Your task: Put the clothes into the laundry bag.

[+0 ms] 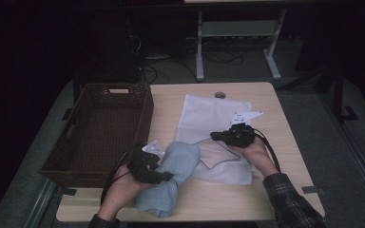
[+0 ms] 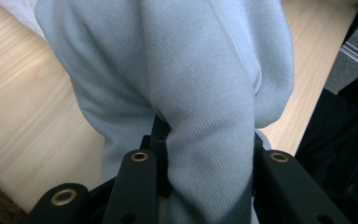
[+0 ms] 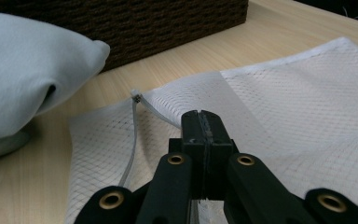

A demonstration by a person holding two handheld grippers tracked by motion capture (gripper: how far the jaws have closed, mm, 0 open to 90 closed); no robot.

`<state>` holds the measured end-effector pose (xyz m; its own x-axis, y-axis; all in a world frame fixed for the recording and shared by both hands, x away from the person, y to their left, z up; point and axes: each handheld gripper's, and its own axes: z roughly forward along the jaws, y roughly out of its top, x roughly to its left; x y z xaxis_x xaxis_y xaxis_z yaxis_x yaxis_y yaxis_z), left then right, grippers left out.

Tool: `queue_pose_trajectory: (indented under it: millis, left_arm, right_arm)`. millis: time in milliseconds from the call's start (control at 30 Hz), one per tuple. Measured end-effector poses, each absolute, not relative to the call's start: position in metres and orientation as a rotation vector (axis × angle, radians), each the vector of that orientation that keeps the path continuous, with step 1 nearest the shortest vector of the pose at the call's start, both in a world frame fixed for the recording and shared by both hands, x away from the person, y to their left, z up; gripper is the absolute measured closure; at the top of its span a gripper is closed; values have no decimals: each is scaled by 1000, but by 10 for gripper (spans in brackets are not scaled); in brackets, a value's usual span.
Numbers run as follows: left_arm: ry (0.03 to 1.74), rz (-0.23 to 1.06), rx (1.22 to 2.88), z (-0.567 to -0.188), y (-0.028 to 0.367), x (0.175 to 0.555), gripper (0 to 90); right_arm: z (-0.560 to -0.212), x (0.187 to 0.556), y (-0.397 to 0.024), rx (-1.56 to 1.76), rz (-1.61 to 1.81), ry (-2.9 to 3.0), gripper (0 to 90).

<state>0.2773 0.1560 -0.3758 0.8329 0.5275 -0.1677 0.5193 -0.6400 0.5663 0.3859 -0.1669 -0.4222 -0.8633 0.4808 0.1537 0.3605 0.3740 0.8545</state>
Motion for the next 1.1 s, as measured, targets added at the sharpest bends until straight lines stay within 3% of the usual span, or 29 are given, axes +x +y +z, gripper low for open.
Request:
queue_pose_trajectory:
  millis: [1100]
  left_arm:
    - [465, -3, 2491, -371, 78, 287, 687]
  right_arm:
    - [-412, 380, -177, 765, 1541, 2486, 896]
